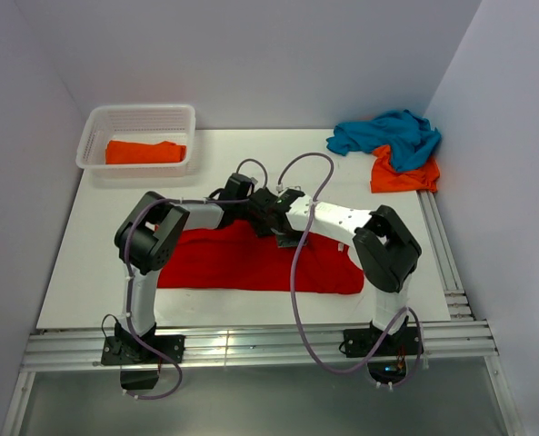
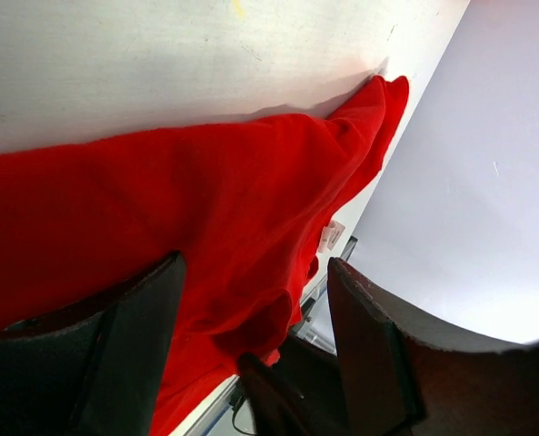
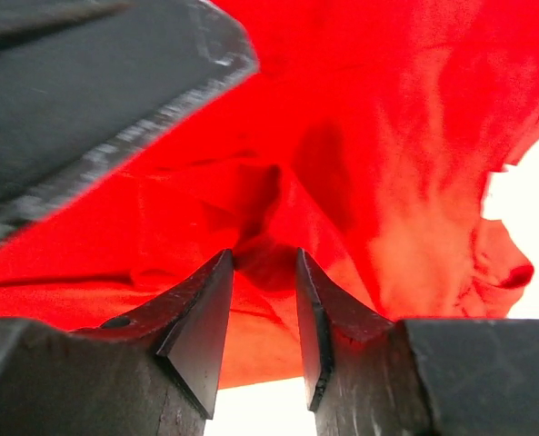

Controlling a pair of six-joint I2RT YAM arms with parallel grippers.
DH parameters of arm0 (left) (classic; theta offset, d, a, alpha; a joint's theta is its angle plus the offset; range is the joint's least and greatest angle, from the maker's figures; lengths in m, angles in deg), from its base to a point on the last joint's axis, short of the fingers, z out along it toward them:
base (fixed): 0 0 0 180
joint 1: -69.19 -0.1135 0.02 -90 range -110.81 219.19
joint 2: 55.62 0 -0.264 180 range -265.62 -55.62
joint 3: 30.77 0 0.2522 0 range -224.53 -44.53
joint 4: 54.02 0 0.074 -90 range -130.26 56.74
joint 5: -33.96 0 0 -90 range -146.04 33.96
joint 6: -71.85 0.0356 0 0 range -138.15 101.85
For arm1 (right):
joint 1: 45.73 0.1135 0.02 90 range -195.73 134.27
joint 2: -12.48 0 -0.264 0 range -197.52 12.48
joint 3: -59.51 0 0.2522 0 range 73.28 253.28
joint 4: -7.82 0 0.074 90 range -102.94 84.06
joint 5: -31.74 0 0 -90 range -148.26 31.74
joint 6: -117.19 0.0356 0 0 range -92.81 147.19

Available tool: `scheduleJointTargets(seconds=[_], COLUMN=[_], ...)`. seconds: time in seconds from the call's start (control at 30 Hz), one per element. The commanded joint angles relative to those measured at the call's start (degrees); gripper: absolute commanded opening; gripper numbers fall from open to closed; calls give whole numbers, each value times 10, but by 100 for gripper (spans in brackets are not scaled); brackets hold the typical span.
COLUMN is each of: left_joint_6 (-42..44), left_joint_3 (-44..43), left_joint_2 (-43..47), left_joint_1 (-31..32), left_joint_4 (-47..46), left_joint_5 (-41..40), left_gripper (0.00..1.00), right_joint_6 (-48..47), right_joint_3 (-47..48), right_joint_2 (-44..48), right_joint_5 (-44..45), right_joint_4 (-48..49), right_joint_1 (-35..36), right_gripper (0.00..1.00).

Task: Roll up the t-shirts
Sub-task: Fold the tshirt

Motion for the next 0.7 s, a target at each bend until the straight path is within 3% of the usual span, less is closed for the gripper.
scheduleJointTargets(seconds=[0.0, 0.1, 0.17, 0.67], left_joint_6=[17, 17, 19, 30], left_joint_3=[-9, -12, -14, -36], left_joint_2=[-9, -8, -10, -18], left_joint_1=[4, 3, 3, 3], left_joint_4=[44, 46, 51, 74], left_joint_5=[-17, -21, -22, -28], left_gripper=[70, 70, 70, 70], right_joint_6=[5, 2, -4, -140], right_joint_3=[25, 23, 15, -5], right_joint_2=[-5, 2, 21, 61], right_joint_5=[53, 53, 35, -231], right_joint_4=[-49, -50, -37, 14], right_joint_1=[2, 2, 2, -6], right_gripper=[41, 10, 1, 0])
